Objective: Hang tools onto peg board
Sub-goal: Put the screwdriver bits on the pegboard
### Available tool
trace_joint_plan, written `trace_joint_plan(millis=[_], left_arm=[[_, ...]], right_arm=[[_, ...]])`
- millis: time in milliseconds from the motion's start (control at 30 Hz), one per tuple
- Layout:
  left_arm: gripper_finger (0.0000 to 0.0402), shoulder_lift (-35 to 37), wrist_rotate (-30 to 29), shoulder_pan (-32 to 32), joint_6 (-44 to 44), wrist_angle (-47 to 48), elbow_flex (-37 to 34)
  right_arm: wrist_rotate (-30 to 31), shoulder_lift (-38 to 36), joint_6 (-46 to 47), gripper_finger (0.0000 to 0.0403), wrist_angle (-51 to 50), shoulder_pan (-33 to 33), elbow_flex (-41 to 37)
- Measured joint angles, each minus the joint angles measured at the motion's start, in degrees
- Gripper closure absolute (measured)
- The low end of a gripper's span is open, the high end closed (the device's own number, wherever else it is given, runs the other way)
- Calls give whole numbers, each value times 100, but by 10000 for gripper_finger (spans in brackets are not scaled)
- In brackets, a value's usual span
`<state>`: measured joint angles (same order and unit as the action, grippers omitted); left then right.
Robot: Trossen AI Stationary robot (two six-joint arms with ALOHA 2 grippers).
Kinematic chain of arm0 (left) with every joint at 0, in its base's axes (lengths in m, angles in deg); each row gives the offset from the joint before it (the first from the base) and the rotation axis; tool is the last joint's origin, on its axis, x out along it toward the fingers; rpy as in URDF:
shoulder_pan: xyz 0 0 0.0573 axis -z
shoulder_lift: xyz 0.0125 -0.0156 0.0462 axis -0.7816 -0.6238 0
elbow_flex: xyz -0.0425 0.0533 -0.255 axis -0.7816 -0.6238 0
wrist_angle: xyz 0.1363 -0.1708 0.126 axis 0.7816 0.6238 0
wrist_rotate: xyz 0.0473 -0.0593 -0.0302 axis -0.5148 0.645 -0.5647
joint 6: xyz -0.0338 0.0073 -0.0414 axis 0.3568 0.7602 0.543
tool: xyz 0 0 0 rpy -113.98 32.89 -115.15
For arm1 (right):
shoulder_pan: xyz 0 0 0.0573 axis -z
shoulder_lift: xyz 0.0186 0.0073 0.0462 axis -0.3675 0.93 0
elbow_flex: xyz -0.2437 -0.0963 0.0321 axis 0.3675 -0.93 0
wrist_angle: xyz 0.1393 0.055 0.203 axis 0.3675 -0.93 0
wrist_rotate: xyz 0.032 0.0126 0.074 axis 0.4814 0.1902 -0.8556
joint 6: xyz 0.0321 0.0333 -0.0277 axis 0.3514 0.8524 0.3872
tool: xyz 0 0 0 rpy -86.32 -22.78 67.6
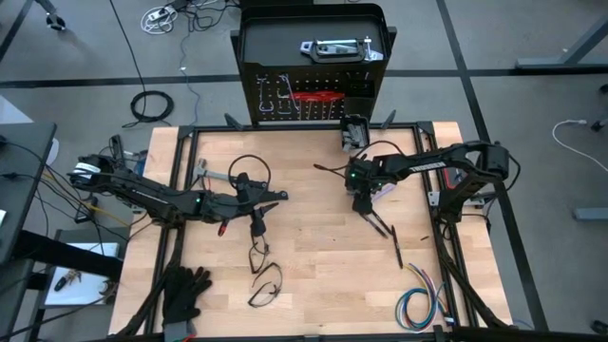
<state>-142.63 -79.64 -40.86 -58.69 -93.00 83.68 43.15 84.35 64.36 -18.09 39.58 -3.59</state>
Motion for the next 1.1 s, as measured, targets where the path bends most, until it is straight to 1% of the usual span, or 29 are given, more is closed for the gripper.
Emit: trace_joint_plan(millis=[100,267,367,400,433,467,500,533,567,667,733,867,1000,1100], left_arm=[[245,0,0,0,0,2,0],[245,0,0,0,-2,12,0],[245,0,1,0,-2,13,0],[245,0,2,0,-2,11,0],[245,0,0,0,-2,11,0],[245,0,1,0,-2,11,0],[245,0,0,0,-2,11,0],[245,0,0,0,-2,11,0],[245,0,2,0,-2,10,0],[245,0,2,0,-2,8,0],[245,0,1,0,-2,-2,0],[245,0,2,0,-2,0,0],[245,0,2,2,-2,7,0],[245,0,2,2,-2,8,0]], right_arm=[[-24,140,-111,211,-5,-2,12],[-132,137,-354,309,17,9,6],[-253,-73,-498,310,46,42,-24],[-335,-155,-530,312,36,71,-28],[-472,-248,-566,333,20,118,-26],[-658,-353,-575,368,17,188,-25],[-826,-421,-573,386,0,262,-26],[-1012,-480,-535,397,-9,334,-25],[-1358,-518,-502,401,-62,408,-36],[-2055,-567,-461,403,-78,610,-48],[-2235,-550,-450,402,-85,689,-44],[-1820,-496,-355,385,-75,682,-43],[-1753,-450,-329,343,-54,586,-37],[-1770,-454,-128,308,-51,569,-37]])
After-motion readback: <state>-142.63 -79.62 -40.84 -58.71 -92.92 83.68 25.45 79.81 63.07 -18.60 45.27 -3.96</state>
